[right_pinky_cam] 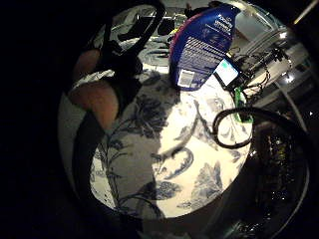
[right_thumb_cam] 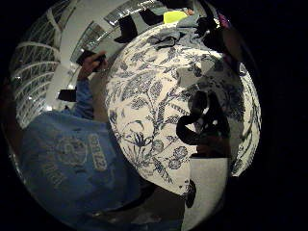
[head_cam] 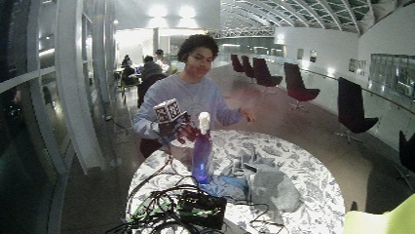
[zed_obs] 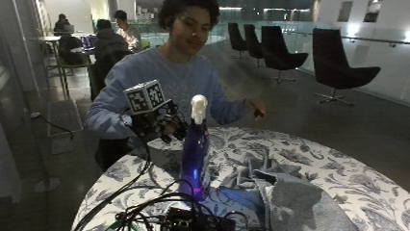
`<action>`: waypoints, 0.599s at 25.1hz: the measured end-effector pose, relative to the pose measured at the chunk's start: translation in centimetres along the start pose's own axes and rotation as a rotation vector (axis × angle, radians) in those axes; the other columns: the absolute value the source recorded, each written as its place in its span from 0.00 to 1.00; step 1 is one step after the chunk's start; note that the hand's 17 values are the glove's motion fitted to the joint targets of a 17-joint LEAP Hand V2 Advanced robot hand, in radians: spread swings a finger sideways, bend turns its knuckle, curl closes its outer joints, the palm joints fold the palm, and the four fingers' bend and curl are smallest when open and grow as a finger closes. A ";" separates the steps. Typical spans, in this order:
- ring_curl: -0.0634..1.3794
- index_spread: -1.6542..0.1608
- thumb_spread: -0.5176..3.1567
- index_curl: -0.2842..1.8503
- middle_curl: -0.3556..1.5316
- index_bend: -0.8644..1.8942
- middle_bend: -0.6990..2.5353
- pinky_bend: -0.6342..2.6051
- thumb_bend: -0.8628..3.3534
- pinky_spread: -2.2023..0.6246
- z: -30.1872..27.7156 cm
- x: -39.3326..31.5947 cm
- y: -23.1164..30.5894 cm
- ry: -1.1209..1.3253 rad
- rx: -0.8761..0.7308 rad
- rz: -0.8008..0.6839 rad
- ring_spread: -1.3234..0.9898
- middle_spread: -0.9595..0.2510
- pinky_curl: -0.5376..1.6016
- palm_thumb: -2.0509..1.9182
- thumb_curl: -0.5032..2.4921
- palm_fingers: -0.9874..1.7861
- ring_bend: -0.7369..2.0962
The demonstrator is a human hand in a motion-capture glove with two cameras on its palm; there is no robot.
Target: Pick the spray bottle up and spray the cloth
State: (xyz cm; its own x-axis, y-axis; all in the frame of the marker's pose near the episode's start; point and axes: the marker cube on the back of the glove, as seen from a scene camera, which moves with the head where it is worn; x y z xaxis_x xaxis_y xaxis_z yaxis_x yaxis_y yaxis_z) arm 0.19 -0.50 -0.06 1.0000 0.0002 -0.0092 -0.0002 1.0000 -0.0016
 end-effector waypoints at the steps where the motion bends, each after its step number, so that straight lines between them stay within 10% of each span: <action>1: 0.11 0.81 0.23 0.16 0.24 0.38 0.32 0.31 0.31 0.82 0.0 0.0 -0.1 0.002 0.000 0.001 0.56 0.76 0.29 0.68 0.21 0.67 0.40; 15: 0.21 0.73 0.37 0.23 0.32 0.37 0.31 0.30 0.29 0.86 0.2 1.4 -0.9 -0.068 -0.025 0.090 0.56 0.74 0.36 0.68 0.26 0.63 0.40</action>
State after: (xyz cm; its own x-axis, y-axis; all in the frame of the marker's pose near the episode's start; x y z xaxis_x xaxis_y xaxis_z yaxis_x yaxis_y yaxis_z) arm 1.62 -1.44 0.09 0.9942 0.0910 0.0580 -0.0895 0.9956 -0.0286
